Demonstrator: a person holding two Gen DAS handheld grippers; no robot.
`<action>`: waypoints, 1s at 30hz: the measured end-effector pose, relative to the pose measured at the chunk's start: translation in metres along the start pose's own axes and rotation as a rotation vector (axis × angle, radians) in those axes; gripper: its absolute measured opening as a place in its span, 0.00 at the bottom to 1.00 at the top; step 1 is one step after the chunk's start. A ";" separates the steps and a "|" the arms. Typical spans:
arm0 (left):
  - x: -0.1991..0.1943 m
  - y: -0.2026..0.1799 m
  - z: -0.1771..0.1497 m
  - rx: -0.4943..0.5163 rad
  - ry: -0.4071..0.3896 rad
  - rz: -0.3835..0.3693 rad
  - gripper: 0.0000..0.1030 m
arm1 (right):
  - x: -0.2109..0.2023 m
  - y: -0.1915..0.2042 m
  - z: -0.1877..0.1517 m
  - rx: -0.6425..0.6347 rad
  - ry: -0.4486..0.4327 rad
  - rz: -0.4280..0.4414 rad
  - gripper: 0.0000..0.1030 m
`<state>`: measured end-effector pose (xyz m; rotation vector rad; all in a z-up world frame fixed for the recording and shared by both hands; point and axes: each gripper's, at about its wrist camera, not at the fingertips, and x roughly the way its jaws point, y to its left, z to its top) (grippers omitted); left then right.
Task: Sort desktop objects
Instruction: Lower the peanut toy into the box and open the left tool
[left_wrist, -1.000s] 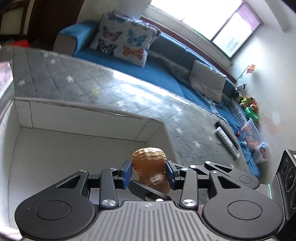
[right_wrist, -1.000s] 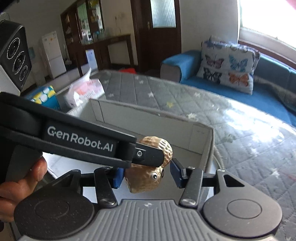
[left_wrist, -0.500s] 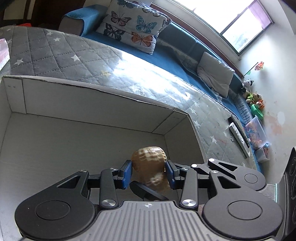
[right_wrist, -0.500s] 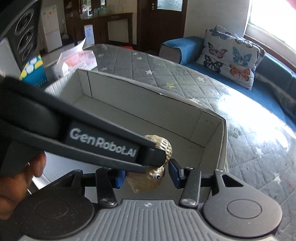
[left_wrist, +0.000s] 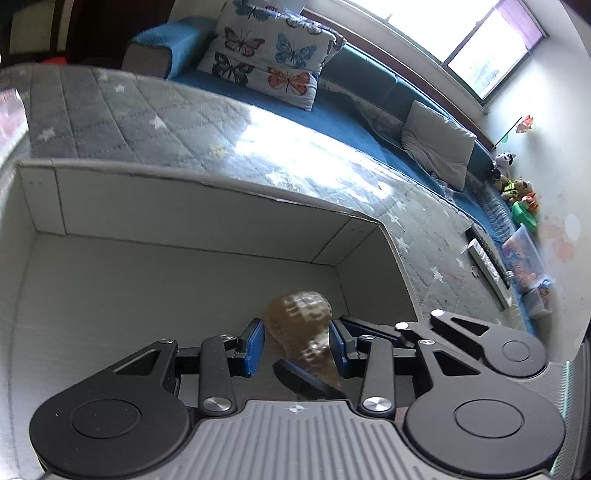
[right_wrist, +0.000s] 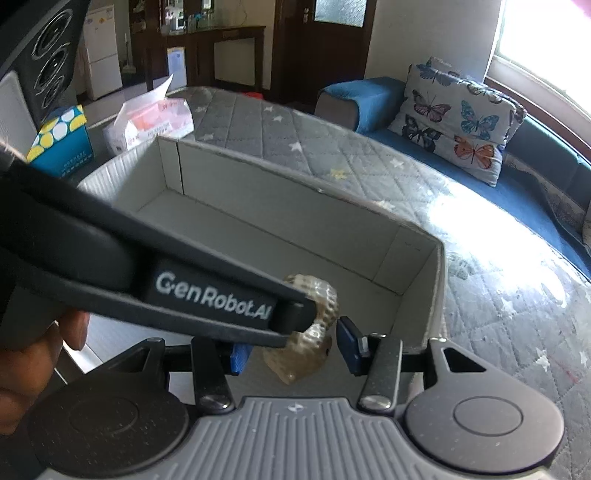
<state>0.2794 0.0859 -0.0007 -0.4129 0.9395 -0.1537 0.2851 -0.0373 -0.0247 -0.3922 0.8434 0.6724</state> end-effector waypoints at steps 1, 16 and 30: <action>-0.002 -0.002 -0.001 0.007 -0.009 0.008 0.40 | -0.002 -0.001 0.000 0.005 -0.005 0.002 0.51; -0.043 -0.039 -0.024 0.117 -0.118 0.109 0.40 | -0.064 0.002 -0.018 0.012 -0.112 0.001 0.60; -0.079 -0.078 -0.074 0.215 -0.181 0.158 0.40 | -0.126 0.013 -0.064 0.014 -0.193 -0.012 0.66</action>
